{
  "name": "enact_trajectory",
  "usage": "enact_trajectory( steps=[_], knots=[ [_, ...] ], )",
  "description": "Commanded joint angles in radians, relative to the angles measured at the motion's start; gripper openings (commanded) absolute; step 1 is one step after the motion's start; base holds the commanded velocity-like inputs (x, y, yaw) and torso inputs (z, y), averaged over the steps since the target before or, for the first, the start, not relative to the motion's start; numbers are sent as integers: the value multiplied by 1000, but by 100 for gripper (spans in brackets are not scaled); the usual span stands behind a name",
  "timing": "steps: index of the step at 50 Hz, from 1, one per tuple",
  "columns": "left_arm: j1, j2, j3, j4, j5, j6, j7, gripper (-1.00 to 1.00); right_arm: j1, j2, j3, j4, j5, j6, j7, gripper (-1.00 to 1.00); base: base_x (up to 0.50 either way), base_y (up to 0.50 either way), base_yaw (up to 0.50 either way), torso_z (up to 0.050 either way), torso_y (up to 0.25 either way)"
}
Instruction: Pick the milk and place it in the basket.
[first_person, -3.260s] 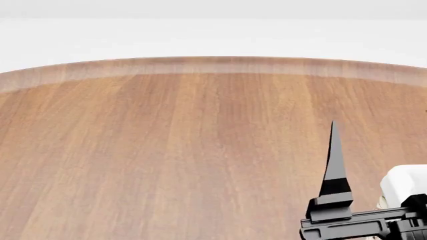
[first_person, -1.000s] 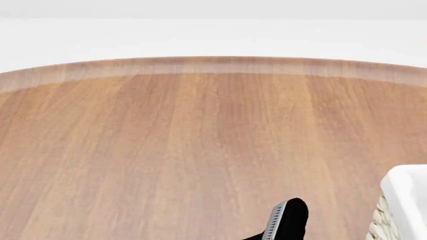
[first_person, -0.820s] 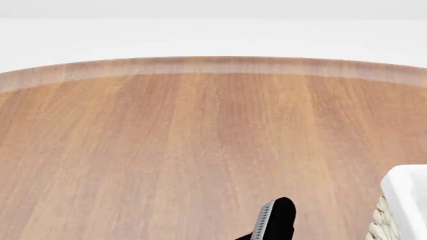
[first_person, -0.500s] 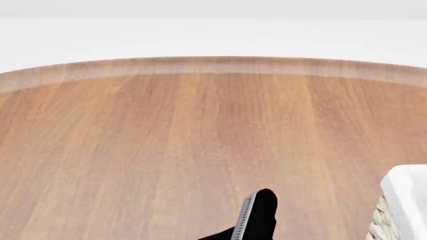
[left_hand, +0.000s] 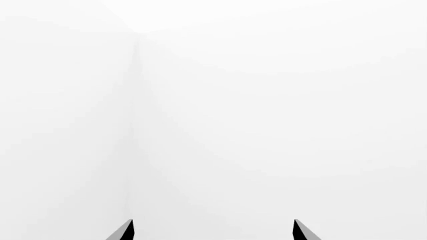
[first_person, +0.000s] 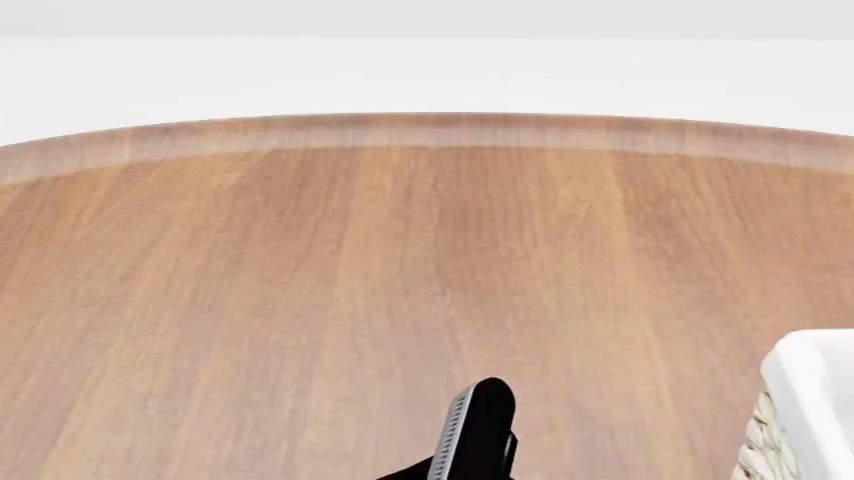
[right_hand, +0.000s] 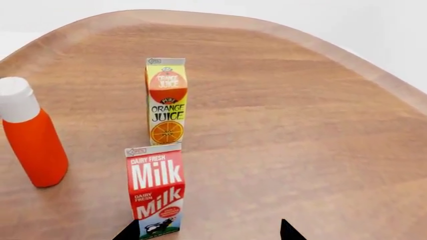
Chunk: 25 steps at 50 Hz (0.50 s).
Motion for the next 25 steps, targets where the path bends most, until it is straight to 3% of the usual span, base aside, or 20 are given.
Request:
enact_trajectory(
  steps=[1,15,25],
  knots=[
    [6,15,-26,7,-14,9,23,100,3,-23,11,7,-24,-2,-21,100,0,0,0,0,0],
    [8,10,-24,6,-17,13,18,100,3,-23,11,7,-24,-2,-21,100,0,0,0,0,0],
    [15,7,-32,4,-22,19,16,100,28,-86,-18,101,-35,-49,-108,100,0,0,0,0,0]
  ],
)
